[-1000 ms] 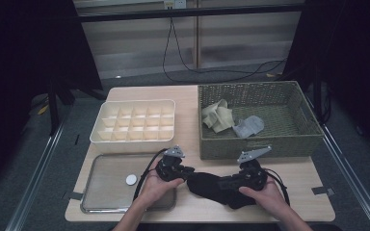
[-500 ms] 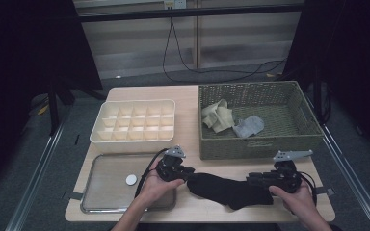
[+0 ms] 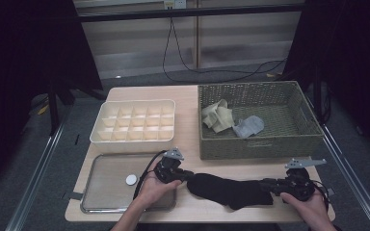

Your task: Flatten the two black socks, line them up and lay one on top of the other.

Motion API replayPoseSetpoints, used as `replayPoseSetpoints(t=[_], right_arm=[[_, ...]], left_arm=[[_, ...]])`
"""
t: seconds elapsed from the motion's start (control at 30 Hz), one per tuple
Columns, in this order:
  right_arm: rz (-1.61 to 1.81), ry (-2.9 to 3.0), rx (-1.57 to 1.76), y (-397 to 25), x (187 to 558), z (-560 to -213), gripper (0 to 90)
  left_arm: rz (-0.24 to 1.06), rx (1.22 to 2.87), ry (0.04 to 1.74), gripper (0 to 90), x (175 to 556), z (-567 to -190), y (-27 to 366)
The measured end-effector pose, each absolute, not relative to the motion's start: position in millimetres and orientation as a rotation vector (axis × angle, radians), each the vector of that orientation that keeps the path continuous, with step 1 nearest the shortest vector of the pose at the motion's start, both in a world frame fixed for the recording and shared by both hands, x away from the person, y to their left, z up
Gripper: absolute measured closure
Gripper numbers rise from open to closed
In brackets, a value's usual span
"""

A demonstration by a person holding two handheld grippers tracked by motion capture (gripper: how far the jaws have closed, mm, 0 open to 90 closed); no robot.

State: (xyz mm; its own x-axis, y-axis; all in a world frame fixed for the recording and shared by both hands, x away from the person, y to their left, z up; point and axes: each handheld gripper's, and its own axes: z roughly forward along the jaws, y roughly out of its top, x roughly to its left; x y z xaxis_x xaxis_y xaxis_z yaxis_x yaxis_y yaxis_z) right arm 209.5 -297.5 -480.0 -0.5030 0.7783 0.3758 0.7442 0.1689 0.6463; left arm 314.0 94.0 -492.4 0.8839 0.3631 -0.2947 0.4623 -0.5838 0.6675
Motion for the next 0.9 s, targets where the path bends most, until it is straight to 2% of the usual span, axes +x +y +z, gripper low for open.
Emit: replayPoseSetpoints(t=[0.2,0.5,0.77,0.9], right_arm=[[1.205,2.384,1.531,-295.5,217.6,-486.4,63.3],[1.135,2.42,1.497,-286.2,226.0,-487.5,78.7],[1.292,2.323,1.52,-300.8,229.1,-467.0,80.2],[1.303,2.291,1.542,-311.0,226.8,-469.7,80.6]], left_arm=[[-0.157,2.281,0.602,85.2,312.6,-494.8,94.1],[-0.138,2.264,0.618,88.3,310.8,-491.2,101.8],[-0.144,2.202,0.603,88.6,307.6,-478.6,110.6],[-0.136,2.197,0.604,88.8,307.9,-474.7,114.8]])
